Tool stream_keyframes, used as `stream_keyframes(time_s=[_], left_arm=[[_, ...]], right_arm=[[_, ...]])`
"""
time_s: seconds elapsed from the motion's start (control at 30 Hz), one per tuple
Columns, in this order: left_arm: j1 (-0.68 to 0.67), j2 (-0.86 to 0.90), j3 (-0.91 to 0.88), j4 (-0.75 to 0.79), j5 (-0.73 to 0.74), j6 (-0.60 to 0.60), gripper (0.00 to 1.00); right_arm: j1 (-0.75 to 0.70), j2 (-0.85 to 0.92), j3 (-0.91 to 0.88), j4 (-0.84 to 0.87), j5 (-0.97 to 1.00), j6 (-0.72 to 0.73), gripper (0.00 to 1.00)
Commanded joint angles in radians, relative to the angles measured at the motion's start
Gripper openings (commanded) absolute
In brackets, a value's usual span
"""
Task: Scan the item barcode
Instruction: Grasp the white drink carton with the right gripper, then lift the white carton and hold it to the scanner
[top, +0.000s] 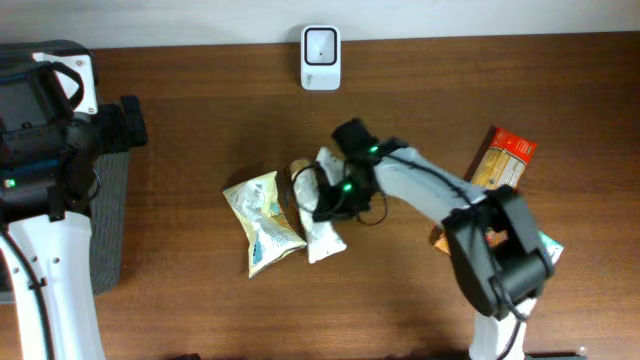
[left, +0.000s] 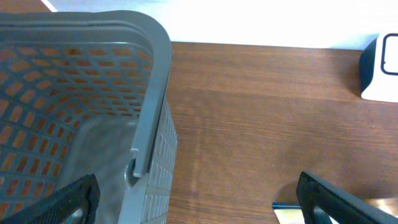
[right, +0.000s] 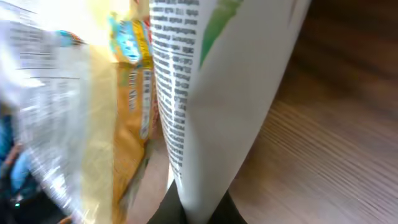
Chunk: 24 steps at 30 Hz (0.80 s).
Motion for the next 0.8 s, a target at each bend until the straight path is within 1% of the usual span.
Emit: stream_keyframes(time_s=[0.0, 0.03, 0.07, 0.13, 0.2, 0.27, 0.3, 0.33, 0.4, 0.43, 0.47, 0.5, 0.57, 0.6, 0.63, 0.67, 0.7, 0.73, 0.77], left_arm=[[0.002, -0.004, 0.008, 0.002, -0.006, 0.01, 0.99], [0.002, -0.004, 0.008, 0.001, -0.006, 0.01, 0.99], [0.002, -0.004, 0.008, 0.001, -0.006, 0.01, 0.99], [0.002, -0.004, 0.008, 0.001, -0.006, 0.01, 0.99], [0.002, -0.004, 0.008, 0.001, -0.006, 0.01, 0.99], [0.002, -0.004, 0.008, 0.001, -0.006, 0.01, 0.99], [0.002, -0.004, 0.008, 0.001, -0.006, 0.01, 0.99], [0.002, -0.004, 0.008, 0.001, -0.006, 0.01, 0.99], [0.002, -0.004, 0.008, 0.001, -0.006, 0.01, 0.99], [0.002, -0.004, 0.008, 0.001, -0.006, 0.01, 0.99], [0.002, -0.004, 0.008, 0.001, -0.006, 0.01, 0.99], [0.002, -0.004, 0.008, 0.002, -0.006, 0.01, 0.99], [0.002, -0.004, 0.008, 0.001, -0.006, 0.01, 0.99], [0.002, -0.004, 0.008, 0.001, -0.006, 0.01, 0.99], [0.002, -0.004, 0.008, 0.001, -0.006, 0.01, 0.99], [0.002, -0.004, 0.008, 0.002, -0.006, 0.01, 0.99], [0.002, -0.004, 0.008, 0.001, -0.006, 0.01, 0.99], [0.002, -0.004, 0.008, 0.002, -0.006, 0.01, 0.99], [0.002, -0.004, 0.008, 0.001, -0.006, 0.01, 0.99]], right_arm=[[-0.152, -0.26, 0.019, 0.008, -0.231, -0.115, 0.04], [-0.203, -0.315, 0.019, 0.005, -0.293, -0.115, 0.04], [-0.277, -0.379, 0.019, 0.003, -0.398, -0.116, 0.04], [-0.359, -0.442, 0.019, 0.002, -0.532, -0.116, 0.04], [-0.39, -0.479, 0.019, 0.002, -0.572, -0.116, 0.04], [-0.39, -0.496, 0.019, -0.012, -0.571, -0.116, 0.04], [-0.39, -0.496, 0.019, -0.043, -0.541, -0.122, 0.04], [-0.389, -0.496, 0.019, -0.062, -0.475, -0.111, 0.04], [-0.362, -0.492, 0.028, -0.084, -0.21, 0.007, 0.04], [-0.324, -0.47, 0.082, -0.124, -0.068, 0.026, 0.04], [-0.281, -0.419, 0.195, -0.208, 0.108, 0.02, 0.04], [-0.243, -0.348, 0.328, -0.29, 0.235, -0.003, 0.04], [-0.17, -0.124, 0.702, -0.434, 0.486, -0.059, 0.04], [-0.142, -0.017, 0.858, -0.46, 0.61, -0.097, 0.04], [-0.116, 0.082, 0.975, -0.439, 0.758, -0.116, 0.04], [-0.097, 0.14, 1.018, -0.388, 0.856, -0.16, 0.04], [-0.063, 0.212, 1.022, -0.241, 1.025, -0.279, 0.04], [-0.046, 0.26, 1.022, -0.134, 1.134, -0.363, 0.04], [-0.04, 0.285, 1.021, -0.074, 1.187, -0.42, 0.04]])
